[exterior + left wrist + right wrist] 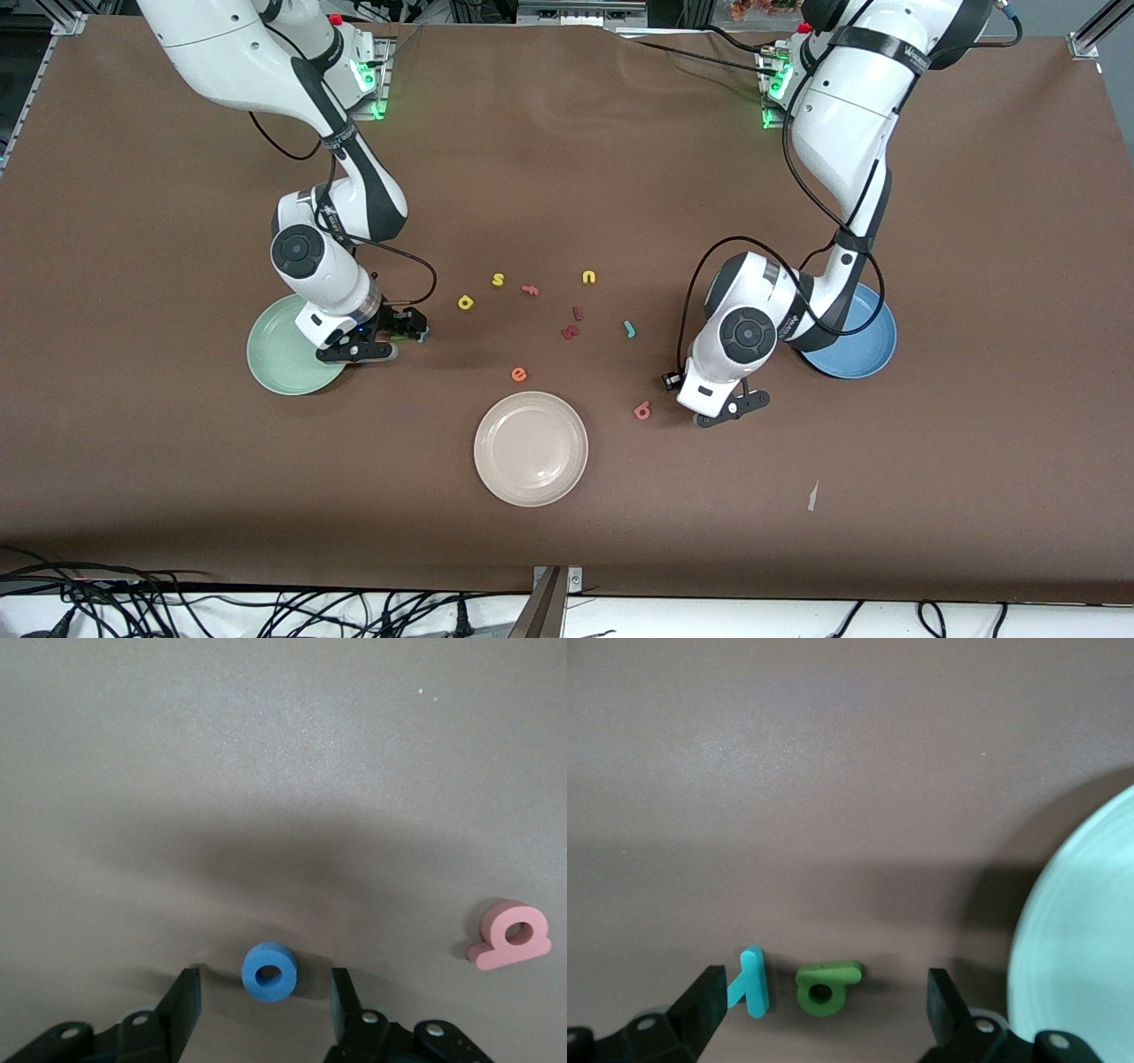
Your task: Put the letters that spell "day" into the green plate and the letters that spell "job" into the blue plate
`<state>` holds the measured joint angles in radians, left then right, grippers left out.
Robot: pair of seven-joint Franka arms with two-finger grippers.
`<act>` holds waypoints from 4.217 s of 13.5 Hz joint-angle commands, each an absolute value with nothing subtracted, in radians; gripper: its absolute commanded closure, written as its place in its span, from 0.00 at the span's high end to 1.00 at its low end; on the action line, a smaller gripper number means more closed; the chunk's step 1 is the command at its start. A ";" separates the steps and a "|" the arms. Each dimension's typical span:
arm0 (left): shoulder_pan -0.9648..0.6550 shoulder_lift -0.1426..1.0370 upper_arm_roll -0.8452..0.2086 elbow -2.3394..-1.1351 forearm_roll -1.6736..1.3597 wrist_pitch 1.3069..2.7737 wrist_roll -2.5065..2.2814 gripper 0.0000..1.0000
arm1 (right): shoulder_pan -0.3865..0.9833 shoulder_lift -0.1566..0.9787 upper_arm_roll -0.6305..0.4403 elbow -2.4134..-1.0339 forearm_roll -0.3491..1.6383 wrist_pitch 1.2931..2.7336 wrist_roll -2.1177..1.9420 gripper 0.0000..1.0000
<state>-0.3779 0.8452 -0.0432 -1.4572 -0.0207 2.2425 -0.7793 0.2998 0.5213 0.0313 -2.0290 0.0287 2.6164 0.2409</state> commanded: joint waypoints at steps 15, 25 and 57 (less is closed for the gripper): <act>-0.244 0.619 -0.041 -1.642 0.015 2.129 -0.571 0.04 | 0.293 0.534 0.023 -2.088 0.029 2.724 0.175 0.65; -0.072 0.376 -0.041 -2.155 0.183 2.424 -0.258 0.06 | 0.295 0.532 0.023 -2.088 0.029 2.724 0.179 0.30; -0.595 0.753 -0.034 -1.669 -0.109 2.441 -1.088 0.23 | 0.439 0.540 -0.037 -1.904 0.038 2.502 0.402 0.68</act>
<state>-0.5808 0.7214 -0.0459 -1.7070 -0.1344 2.4392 -1.0569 0.4121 0.4979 -0.0319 -1.9057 0.0336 2.4450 0.3544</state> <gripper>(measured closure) 0.639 0.317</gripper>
